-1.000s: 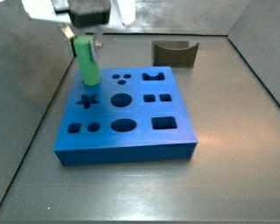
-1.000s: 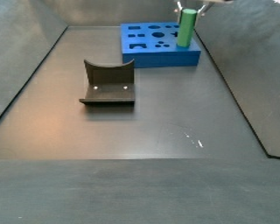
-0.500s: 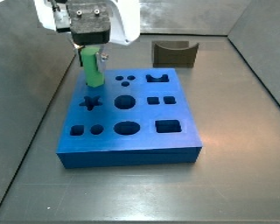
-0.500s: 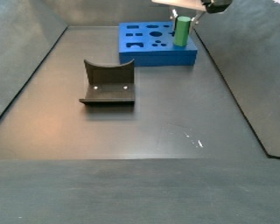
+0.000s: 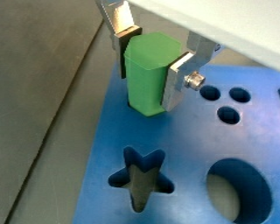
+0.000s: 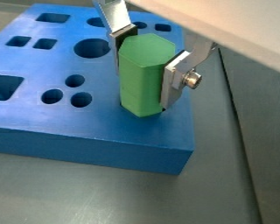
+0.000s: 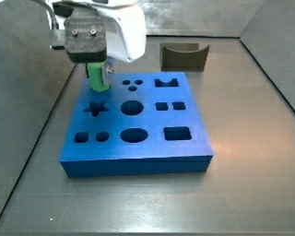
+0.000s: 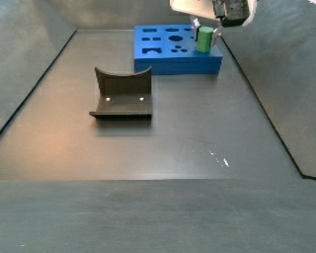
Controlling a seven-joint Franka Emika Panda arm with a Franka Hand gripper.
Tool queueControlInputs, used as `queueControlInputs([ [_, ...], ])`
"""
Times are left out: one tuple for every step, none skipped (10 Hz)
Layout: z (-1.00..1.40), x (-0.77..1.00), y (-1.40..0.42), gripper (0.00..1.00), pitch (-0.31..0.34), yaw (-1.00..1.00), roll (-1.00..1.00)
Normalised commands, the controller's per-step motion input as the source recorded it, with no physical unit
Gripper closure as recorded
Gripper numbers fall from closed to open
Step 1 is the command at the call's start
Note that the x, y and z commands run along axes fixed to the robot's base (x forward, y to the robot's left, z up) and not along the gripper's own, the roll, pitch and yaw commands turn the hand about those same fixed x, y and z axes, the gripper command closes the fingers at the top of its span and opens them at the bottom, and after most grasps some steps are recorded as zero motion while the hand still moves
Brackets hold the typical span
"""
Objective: Insert the hexagon object.
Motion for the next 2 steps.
queueControlInputs([
  [-0.04, 0.0, 0.0, 1.0, -0.043, 0.0, -0.04],
  [0.0, 0.0, 0.0, 1.0, 0.0, 0.0, 0.0],
])
